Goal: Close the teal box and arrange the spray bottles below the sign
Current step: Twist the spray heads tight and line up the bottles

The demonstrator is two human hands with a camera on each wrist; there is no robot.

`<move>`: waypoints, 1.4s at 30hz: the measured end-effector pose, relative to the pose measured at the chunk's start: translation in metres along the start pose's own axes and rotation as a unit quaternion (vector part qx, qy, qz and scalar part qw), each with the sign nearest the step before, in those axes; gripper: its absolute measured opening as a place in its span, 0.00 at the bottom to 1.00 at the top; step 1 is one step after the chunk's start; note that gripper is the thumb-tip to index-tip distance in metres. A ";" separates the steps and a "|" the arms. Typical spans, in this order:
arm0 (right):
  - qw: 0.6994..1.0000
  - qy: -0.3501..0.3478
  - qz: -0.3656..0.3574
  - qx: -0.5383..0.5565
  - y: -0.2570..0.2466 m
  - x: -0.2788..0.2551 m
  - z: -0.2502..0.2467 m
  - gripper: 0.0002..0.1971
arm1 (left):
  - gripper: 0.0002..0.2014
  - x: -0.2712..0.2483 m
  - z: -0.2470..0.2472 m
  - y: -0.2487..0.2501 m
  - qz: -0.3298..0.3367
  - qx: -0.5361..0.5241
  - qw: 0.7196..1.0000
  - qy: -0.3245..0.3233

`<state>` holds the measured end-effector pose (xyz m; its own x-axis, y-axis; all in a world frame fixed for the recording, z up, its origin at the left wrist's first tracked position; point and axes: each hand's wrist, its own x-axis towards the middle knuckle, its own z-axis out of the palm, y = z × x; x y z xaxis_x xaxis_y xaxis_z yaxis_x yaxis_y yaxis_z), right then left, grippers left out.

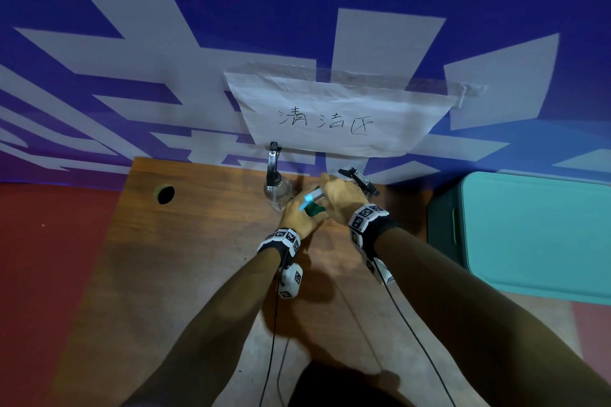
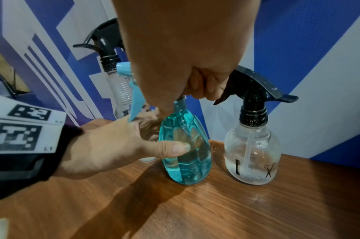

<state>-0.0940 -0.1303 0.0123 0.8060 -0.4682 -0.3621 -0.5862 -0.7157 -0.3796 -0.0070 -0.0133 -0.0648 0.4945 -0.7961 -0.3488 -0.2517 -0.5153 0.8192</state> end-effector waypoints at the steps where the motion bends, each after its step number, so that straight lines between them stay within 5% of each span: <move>1: 1.000 0.001 -0.001 -0.007 0.000 0.000 0.000 0.14 | 0.25 0.000 0.000 0.000 0.003 -0.002 1.000 0.001; 19: 0.999 0.010 0.014 -0.027 -0.002 0.002 0.001 0.13 | 0.26 0.007 0.000 -0.006 -0.022 0.004 0.999 -0.027; 27: 0.996 0.027 0.079 0.009 -0.009 -0.001 0.000 0.14 | 0.36 -0.003 -0.020 0.001 -0.087 -0.021 0.994 -0.068; 32: 0.991 0.042 0.122 0.030 -0.015 -0.010 0.001 0.13 | 0.25 -0.013 -0.036 -0.024 -0.145 0.056 0.986 -0.060; 37: 0.991 0.046 0.126 0.000 -0.018 -0.017 -0.004 0.17 | 0.15 -0.034 -0.072 -0.020 -0.142 0.078 0.986 0.043; 42: 0.995 0.019 0.085 -0.049 -0.014 -0.013 -0.014 0.12 | 0.44 -0.035 -0.099 -0.001 -0.173 0.037 0.979 0.098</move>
<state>-0.0948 -0.1215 0.0342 0.6999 -0.6043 -0.3808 -0.7047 -0.6711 -0.2301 0.0582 0.0469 -0.0082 0.7091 -0.4967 -0.5004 -0.0961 -0.7712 0.6293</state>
